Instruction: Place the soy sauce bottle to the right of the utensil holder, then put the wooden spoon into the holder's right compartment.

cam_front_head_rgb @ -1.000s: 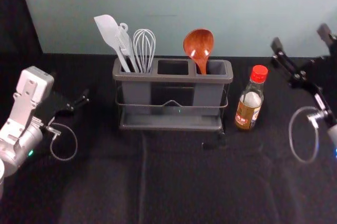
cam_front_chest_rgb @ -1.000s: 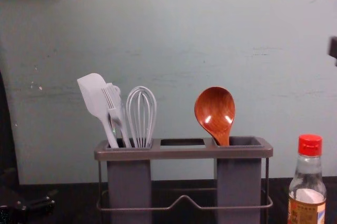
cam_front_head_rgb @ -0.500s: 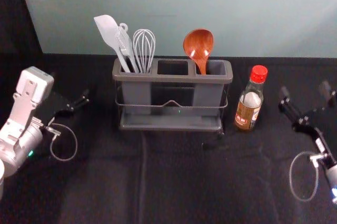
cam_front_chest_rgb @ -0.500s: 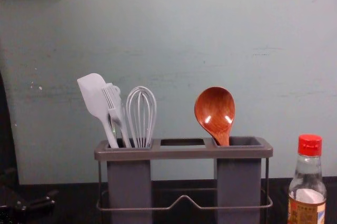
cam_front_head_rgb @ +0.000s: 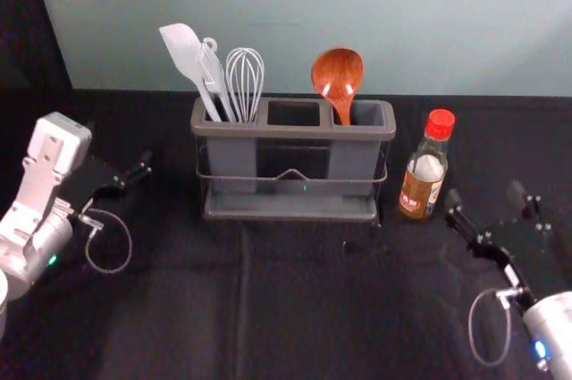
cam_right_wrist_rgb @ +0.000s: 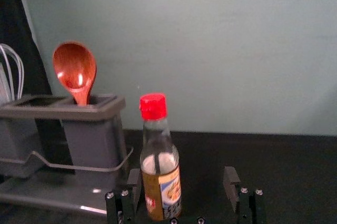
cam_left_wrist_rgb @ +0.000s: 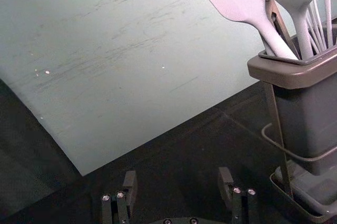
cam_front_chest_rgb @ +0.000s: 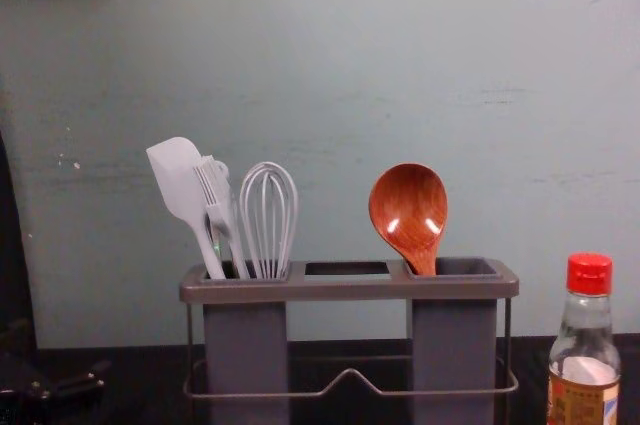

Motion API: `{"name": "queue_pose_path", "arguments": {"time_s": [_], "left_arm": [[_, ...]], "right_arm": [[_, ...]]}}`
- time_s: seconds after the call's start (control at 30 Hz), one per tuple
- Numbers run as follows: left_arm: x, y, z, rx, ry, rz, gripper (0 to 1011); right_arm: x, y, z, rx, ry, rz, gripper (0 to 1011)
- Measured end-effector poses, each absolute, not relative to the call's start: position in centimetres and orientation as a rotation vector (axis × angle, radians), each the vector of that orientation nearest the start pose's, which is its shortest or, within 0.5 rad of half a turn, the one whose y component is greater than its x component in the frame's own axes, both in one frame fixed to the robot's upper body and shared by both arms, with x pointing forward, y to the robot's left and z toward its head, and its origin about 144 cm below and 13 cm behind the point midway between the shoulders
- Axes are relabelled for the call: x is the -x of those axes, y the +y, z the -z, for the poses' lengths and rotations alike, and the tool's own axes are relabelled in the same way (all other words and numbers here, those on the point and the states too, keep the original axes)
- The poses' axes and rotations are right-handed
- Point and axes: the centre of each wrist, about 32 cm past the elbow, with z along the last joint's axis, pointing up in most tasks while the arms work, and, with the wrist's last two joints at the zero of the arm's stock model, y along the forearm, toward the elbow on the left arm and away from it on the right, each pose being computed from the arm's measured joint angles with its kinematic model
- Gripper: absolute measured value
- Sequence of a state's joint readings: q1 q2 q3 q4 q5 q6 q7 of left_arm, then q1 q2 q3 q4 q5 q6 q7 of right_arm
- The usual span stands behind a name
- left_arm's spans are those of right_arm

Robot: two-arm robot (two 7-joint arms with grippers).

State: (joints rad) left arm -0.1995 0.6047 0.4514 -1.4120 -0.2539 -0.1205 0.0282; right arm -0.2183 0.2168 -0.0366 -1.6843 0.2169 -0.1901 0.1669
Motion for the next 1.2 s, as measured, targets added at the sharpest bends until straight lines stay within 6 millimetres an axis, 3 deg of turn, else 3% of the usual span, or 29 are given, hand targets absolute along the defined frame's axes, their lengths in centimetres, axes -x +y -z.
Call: {"name": "queue_pose_path", "arguments": {"time_s": [1.2], "left_arm": [[-48.86, 30.97, -113.98, -0.304, -0.285, -1.248, 1005]], "right_arm": [[-39.87, -26.51, -111.49, -0.001, 0.011, 1.342, 1002]]}}
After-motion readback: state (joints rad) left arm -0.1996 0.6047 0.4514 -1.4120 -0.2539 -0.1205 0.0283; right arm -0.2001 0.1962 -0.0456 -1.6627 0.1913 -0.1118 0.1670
